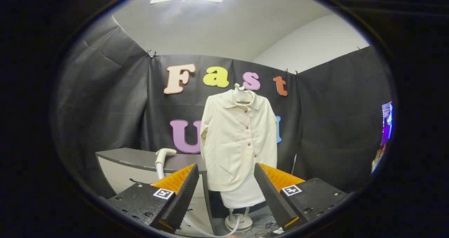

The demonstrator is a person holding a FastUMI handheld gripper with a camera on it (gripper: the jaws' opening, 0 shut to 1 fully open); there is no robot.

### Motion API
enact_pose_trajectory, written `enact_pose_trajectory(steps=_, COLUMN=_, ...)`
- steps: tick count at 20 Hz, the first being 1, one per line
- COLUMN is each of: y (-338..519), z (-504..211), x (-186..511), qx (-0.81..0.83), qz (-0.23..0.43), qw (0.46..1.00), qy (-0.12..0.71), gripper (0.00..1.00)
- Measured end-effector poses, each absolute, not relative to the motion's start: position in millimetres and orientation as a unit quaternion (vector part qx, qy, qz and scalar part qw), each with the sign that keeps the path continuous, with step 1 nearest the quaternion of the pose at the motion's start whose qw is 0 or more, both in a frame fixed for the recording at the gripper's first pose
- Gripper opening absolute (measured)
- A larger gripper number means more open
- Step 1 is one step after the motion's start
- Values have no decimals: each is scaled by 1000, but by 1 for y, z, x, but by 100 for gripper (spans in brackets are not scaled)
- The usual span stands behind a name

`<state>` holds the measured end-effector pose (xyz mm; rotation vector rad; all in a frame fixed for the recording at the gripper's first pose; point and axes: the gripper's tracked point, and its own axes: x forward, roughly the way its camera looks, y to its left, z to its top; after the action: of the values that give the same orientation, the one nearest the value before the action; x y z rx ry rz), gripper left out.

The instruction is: Iron the clothes twice with a garment steamer, once on the left side and once on the right side.

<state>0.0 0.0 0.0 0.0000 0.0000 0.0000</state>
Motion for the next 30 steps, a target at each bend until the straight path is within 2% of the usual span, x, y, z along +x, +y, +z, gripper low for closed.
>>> enact_pose_trajectory(steps=16, y=27, z=-3, x=22, qx=-10, qz=19, qw=1000, qy=9, gripper=95)
enact_pose_trajectory(steps=30, y=126, z=35, x=104, qx=18, qz=100, qw=995, qy=17, gripper=95)
